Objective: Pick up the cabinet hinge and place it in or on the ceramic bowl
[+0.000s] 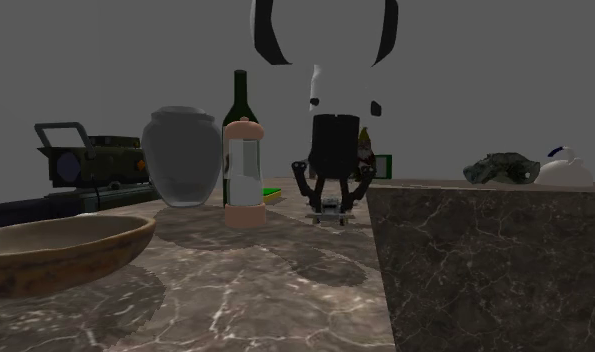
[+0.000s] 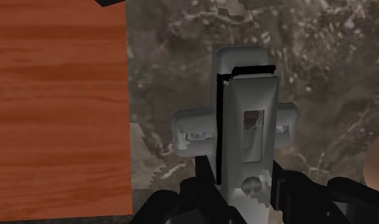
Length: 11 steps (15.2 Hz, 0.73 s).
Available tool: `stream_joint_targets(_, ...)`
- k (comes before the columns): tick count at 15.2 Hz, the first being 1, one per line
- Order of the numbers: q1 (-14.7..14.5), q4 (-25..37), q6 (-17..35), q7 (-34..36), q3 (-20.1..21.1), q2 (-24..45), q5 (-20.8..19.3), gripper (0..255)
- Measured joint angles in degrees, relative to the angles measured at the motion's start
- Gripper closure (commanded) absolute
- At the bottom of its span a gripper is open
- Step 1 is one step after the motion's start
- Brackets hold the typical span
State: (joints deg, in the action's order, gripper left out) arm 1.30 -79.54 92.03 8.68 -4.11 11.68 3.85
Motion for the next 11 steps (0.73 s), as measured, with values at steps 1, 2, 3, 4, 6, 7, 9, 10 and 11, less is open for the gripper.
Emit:
stream_joint_targets(1,0.0,0.9,-0.7,0.1,0.0,0.2,0.0,255)
stream_joint_targets(2,0.0,1.9,-1.5,0.2,0.0,0.4,0.0,255)
stream_joint_targets(3,0.0,2.9,-2.3,0.1,0.0,0.7,0.1,255)
stream_joint_targets(4,0.1,4.2,-3.2,0.1,0.0,1.0,0.1,255)
stream_joint_targets(6,0.1,6.6,-5.0,0.2,0.0,1.6,0.1,255)
stream_joint_targets(7,0.1,7.9,-6.0,0.3,0.0,1.9,0.2,255)
stream_joint_targets(9,0.2,10.6,-7.9,0.4,0.0,2.7,0.2,255)
stream_joint_targets(10,0.3,12.0,-8.8,0.3,0.0,3.2,0.3,255)
stream_joint_targets(11,0.3,13.4,-9.8,0.4,0.0,3.5,0.3,255)
